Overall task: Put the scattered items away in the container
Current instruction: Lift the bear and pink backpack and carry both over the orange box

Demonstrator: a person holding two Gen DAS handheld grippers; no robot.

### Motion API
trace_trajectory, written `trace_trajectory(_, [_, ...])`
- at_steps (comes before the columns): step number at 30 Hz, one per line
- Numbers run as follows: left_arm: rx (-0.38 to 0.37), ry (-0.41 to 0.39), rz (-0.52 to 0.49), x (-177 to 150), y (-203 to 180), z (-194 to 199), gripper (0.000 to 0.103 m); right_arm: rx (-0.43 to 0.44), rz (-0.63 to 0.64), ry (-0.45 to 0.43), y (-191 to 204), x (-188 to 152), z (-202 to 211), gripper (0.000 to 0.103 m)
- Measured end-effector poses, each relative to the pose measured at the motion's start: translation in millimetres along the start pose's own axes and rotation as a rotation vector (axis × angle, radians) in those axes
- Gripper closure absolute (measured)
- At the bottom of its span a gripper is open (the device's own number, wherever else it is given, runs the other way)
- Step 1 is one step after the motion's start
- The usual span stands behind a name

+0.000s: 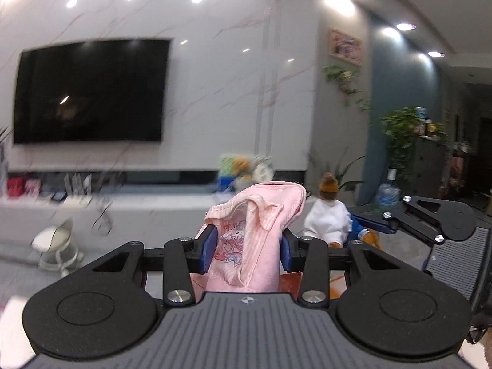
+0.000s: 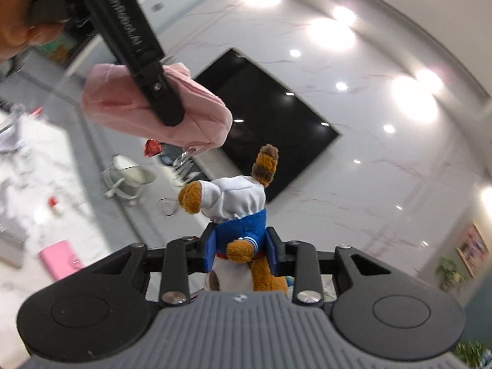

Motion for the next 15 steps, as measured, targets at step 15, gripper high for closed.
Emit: trace_trajectory(15, [-0.190, -0.007, -0.071, 14.7, -142.9, -49.0, 0.056, -0.192, -0.165, 0.109, -104.7, -72.9, 50.7, 0.068])
Point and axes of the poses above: each gripper's, at about its wrist camera, not at the fingertips, and z roughly against the way its jaws point, y to its left, x to its top, the point moved 8 cm from there along -z, roughly the way its jaws point, and after that the axes turned 7 degrees about z, right-handed, at the moved point
